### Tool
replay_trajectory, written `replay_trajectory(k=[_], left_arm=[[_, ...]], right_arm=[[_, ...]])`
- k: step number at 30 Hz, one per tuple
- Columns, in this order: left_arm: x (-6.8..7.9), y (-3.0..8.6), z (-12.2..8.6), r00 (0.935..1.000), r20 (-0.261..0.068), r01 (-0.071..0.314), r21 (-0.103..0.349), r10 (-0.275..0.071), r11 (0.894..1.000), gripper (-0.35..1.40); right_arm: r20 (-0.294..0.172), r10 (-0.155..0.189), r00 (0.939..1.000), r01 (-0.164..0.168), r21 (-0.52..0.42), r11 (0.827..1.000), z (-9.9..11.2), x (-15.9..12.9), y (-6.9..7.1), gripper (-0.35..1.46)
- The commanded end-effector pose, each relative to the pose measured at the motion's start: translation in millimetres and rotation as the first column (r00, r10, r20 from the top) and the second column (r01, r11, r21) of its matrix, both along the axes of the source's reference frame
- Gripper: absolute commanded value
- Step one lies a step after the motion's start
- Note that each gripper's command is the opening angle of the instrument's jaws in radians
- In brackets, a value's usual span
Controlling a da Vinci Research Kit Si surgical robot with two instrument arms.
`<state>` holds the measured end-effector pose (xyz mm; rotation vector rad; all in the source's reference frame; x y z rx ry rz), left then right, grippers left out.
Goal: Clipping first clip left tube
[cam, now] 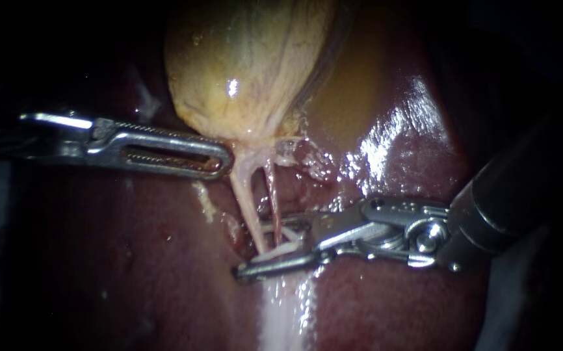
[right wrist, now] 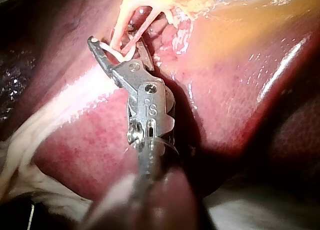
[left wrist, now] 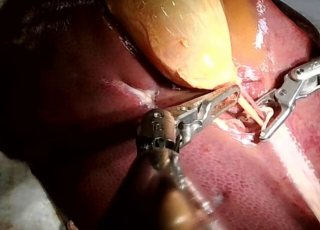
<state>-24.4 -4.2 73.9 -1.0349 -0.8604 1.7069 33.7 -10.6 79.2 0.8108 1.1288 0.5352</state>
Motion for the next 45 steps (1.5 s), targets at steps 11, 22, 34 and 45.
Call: replay_trajectory(k=[11, 22, 34, 45], left_arm=[[0.0, 0.0, 0.0, 1.0, 0.0, 0.0, 0.0, 0.0, 1.0, -0.35], [0.0, 0.0, 0.0, 1.0, 0.0, 0.0, 0.0, 0.0, 1.0, -0.35], [0.1, 0.0, -0.1, 1.0, 0.0, 0.0, 0.0, 0.0, 1.0, -0.35], [0.2, -0.1, -0.1, 1.0, 0.0, 0.0, 0.0, 0.0, 1.0, -0.35]], right_arm=[[0.0, 0.0, 1.0, 0.0, 0.0, 1.0, 0.0, 0.0, 0.0, 0.49], [-0.005, 0.003, 1.0, -0.003, 0.001, 1.0, -0.2, 0.0, -0.1, 0.49], [-0.007, 0.003, 1.0, -0.003, 0.01, 1.0, -1.1, -2.5, 1.1, 0.49], [-0.004, 0.01, 0.9999, -0.01, 0.016, 1.0, -2.1, -4.7, 2.0, 0.49]])
